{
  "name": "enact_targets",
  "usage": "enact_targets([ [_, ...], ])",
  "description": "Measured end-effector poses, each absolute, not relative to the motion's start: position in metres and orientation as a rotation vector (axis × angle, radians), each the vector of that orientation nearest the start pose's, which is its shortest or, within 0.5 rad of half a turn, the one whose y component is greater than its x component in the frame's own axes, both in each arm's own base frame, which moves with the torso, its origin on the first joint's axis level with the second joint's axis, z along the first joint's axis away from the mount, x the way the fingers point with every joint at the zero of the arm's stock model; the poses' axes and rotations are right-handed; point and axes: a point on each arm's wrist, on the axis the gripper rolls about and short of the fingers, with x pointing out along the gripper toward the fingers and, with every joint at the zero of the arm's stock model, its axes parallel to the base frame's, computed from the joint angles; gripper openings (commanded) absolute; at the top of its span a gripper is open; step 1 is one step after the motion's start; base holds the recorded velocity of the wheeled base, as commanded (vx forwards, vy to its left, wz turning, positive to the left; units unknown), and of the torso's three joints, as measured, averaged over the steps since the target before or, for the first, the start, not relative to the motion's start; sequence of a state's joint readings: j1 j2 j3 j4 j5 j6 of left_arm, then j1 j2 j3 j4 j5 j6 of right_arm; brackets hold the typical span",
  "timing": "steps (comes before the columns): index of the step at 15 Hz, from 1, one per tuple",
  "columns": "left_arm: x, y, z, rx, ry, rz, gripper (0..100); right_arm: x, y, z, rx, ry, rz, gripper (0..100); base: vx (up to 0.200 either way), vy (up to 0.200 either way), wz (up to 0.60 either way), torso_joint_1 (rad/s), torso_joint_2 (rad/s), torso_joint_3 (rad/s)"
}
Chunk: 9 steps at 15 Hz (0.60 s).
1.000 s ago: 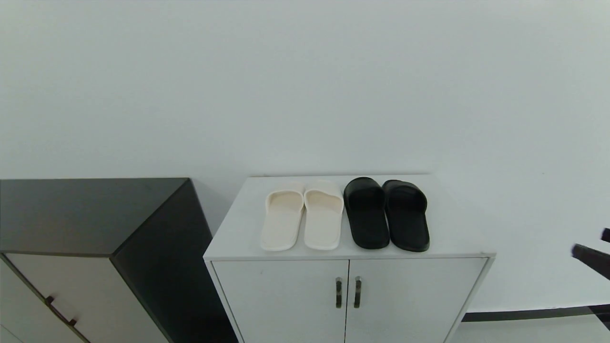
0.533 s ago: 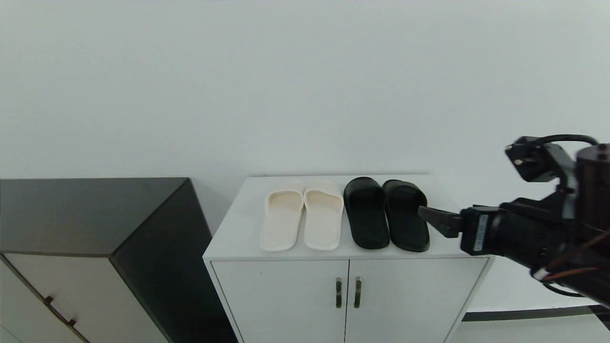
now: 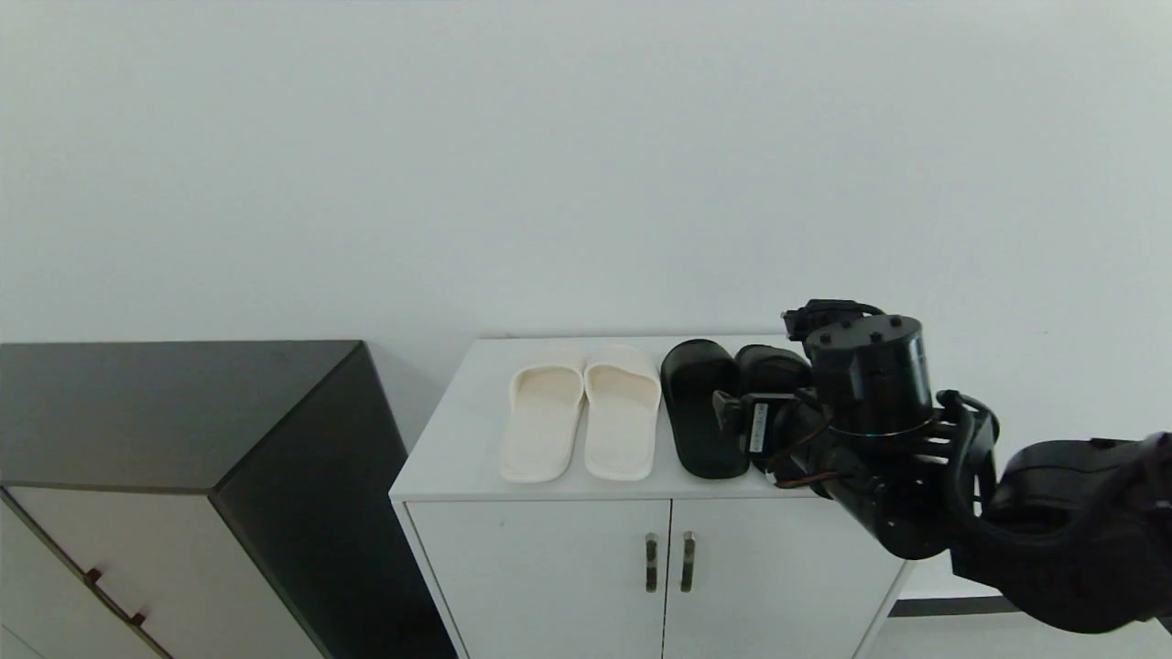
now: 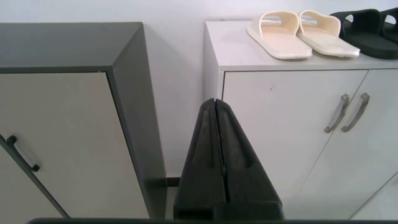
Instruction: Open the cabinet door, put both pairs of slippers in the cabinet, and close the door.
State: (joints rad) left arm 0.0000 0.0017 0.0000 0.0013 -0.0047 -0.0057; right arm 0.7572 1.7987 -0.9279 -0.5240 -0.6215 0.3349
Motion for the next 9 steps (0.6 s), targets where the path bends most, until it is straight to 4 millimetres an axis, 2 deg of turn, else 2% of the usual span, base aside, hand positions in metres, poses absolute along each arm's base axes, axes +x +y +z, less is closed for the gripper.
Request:
enact_targets([
  [5,-0.023,0.0,0.075,-0.007,0.003,-0.005,0,0.296,0.232,0.147,0.098,0.301,0.011,100,0.0,0.0,0.0,0.0,0.0,0.0],
  [9,-0.023,0.0,0.075,-0.009,0.003,-0.005,0,0.335,0.231,0.131,0.068,0.295,-0.034,100,0.0,0.0,0.0,0.0,0.0,0.0],
])
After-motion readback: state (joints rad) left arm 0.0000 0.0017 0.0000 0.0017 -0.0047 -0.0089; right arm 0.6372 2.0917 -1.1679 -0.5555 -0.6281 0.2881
